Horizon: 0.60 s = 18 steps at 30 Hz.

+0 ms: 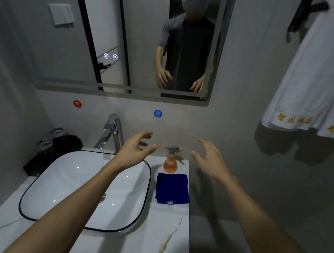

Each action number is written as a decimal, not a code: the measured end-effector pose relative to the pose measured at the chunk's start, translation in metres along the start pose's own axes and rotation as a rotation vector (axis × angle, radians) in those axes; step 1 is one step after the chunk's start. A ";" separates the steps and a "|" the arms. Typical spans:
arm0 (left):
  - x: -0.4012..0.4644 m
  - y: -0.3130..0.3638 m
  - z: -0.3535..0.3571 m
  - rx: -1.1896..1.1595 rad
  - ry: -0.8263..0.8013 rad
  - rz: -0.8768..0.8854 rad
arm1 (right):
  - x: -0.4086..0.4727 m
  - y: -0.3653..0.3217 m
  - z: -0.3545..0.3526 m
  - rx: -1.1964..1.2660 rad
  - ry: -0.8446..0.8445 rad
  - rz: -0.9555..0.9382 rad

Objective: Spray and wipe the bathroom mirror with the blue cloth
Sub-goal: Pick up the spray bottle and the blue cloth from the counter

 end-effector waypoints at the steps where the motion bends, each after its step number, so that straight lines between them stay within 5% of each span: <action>1: 0.006 -0.007 0.001 -0.028 -0.002 -0.018 | 0.006 0.005 0.005 0.005 -0.010 0.010; 18: 0.095 -0.101 0.031 -0.232 -0.146 -0.166 | 0.082 0.055 0.077 0.105 -0.057 0.201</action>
Point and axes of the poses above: each hand's wrist, its own x-axis towards the middle knuckle, its own z-axis out of the palm, y = z × x, the point moved 4 cm from there along x, towards the middle knuckle, and after that the axes turned 12 degrees about -y, right-handed, at the moved point
